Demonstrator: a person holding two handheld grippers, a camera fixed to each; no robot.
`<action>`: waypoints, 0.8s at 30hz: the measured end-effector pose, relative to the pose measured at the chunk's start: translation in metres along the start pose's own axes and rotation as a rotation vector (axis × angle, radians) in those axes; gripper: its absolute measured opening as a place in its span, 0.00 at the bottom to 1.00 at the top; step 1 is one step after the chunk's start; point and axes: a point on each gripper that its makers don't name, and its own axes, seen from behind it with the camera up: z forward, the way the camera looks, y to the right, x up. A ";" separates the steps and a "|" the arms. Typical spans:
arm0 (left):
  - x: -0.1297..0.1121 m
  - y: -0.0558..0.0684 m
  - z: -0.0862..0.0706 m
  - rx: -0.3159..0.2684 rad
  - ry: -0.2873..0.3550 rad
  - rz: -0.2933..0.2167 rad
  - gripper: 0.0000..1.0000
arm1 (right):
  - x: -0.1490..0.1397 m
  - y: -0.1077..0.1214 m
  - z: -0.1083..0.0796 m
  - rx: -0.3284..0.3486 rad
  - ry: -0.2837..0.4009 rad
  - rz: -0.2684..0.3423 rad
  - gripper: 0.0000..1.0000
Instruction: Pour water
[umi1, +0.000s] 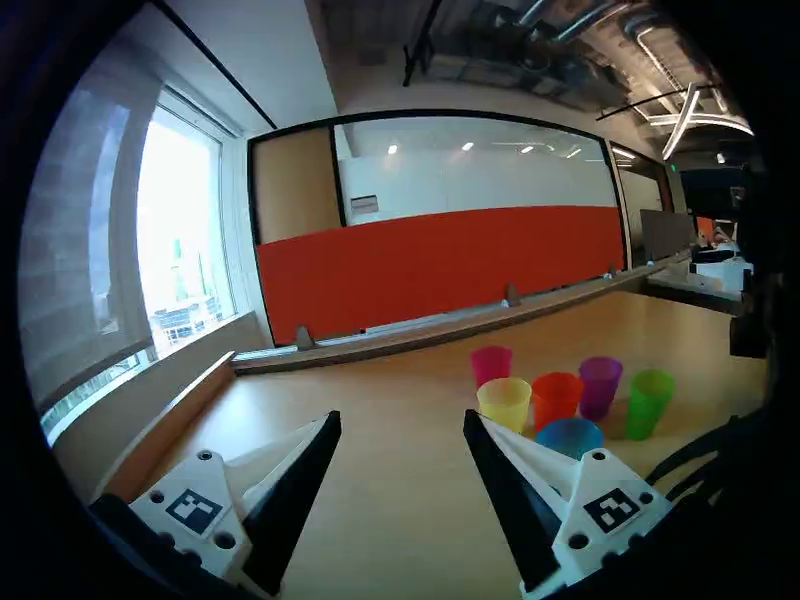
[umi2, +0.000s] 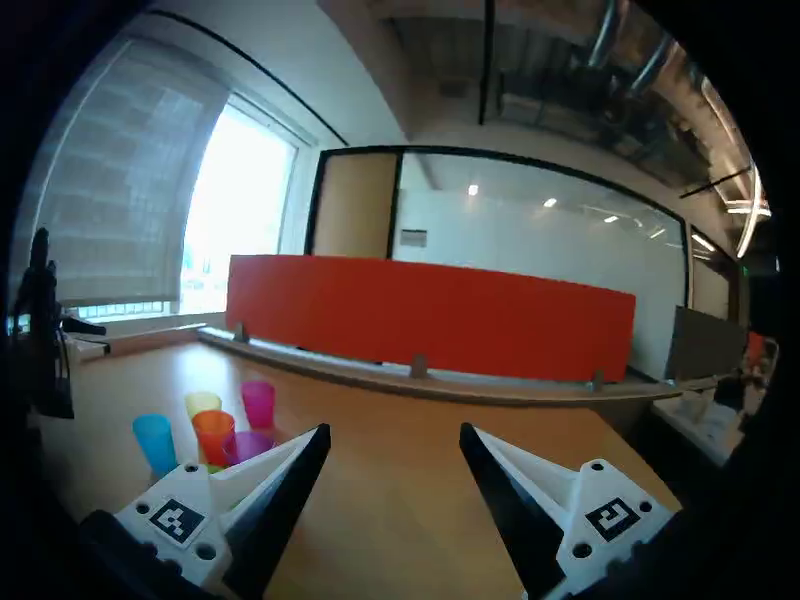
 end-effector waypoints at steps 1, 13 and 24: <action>0.001 -0.001 0.000 0.005 0.007 -0.008 0.91 | 0.003 0.001 0.000 -0.011 0.012 0.007 1.00; 0.018 -0.018 -0.006 0.058 0.084 -0.148 0.91 | 0.025 0.017 -0.002 -0.146 0.092 0.063 1.00; 0.015 -0.011 -0.001 0.086 0.097 -0.157 0.91 | 0.015 0.024 0.001 -0.196 0.084 0.093 1.00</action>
